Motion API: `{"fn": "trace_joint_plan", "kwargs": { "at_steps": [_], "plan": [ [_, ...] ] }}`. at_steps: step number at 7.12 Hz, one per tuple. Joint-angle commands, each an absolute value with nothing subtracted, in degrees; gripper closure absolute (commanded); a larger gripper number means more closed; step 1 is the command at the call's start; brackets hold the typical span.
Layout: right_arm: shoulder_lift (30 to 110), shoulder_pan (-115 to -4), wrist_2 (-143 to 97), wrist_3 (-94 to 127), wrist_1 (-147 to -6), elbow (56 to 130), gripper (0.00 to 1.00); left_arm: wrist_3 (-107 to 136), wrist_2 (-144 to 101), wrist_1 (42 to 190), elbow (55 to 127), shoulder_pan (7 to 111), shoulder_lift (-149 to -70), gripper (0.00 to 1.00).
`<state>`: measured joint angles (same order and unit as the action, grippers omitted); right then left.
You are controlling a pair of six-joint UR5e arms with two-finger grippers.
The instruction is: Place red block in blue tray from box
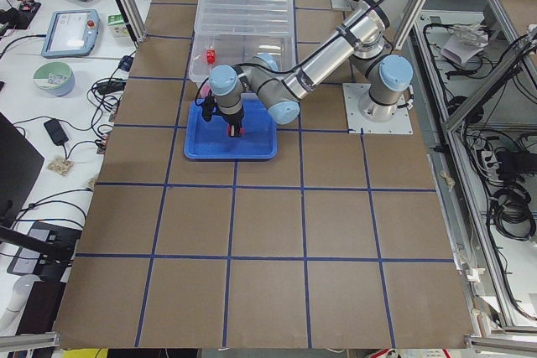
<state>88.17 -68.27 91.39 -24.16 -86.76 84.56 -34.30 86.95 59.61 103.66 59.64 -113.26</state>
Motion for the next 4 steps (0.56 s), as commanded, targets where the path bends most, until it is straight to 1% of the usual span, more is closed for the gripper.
{"fn": "trace_joint_plan", "kwargs": {
  "at_steps": [1,2,3,4],
  "plan": [
    [86.1,-63.4,91.7,-28.2,-88.1,85.5,0.0,-34.4,86.7,57.5,103.9,59.5,-115.5,0.77],
    [83.6,-62.1,91.8,-28.3,-88.3,86.0,0.0,-33.9,86.9,56.7,103.5,59.5,-115.7,0.26],
    [81.0,-61.8,92.2,-27.8,-88.7,85.7,0.0,-33.9,87.3,57.7,102.8,59.8,-114.0,0.0],
    [79.2,-62.5,92.5,-26.5,-88.8,85.7,0.0,-33.5,87.3,61.8,102.4,60.2,-112.2,0.0]
  ]
}}
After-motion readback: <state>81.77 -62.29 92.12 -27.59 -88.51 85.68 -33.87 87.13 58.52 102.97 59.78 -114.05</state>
